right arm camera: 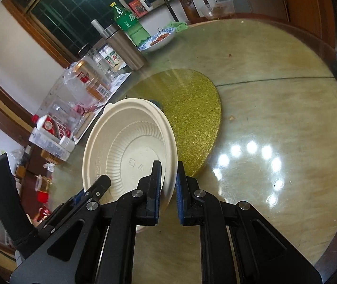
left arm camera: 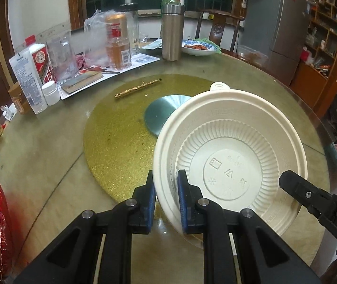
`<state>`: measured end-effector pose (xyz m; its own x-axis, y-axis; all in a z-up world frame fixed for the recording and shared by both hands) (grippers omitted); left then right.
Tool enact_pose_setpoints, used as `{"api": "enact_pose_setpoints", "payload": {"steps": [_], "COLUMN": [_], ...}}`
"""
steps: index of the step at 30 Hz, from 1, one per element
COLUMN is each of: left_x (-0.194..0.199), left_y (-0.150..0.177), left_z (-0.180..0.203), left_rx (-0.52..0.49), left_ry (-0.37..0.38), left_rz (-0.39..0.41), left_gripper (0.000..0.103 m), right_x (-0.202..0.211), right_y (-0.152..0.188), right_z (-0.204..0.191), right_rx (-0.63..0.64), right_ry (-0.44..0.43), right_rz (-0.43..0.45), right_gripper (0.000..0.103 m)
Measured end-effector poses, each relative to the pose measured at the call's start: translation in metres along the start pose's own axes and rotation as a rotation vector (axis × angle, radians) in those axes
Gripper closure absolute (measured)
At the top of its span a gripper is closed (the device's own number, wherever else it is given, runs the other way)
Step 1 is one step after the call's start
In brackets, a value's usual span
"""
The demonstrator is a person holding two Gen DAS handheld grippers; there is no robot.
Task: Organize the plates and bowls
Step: 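Close both tools on the rim of the beige bowl, then lift the beige bowl with both tools and carry it over the red stack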
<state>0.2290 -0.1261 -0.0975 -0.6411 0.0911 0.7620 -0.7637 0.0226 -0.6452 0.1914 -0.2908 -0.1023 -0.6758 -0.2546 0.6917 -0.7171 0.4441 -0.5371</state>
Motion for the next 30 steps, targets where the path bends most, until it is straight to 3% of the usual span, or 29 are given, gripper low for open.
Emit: {"api": "enact_pose_setpoints", "payload": {"steps": [11,30], "left_x": [-0.0019,0.0006], "left_y": [0.0026,0.0069], "left_z": [-0.0015,-0.002], "left_rx": [-0.001,-0.003], "left_ry": [0.033,0.012], "left_rz": [0.02,0.055], "left_gripper": [0.087,0.087], "right_x": [-0.0006,-0.001], "right_y": [0.0019,0.0037], "right_z": [-0.0054,-0.006], "right_rx": [0.063,0.071], "right_ry": [0.082,0.062], "right_rz": [0.069,0.066], "right_gripper": [0.092,0.092]}}
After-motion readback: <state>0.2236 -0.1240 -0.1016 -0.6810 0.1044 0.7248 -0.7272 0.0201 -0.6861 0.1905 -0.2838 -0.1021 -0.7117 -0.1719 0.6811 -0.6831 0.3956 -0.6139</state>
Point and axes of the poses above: each gripper's, at about its wrist camera, not at the fingertips, and x roughly against the way its jaws point, z to its right, y to its underside, the point moved 4 cm from there along -x, roughly the way its jaws point, and after that the axes turned 2 degrees about x, right-handed, at the moved point
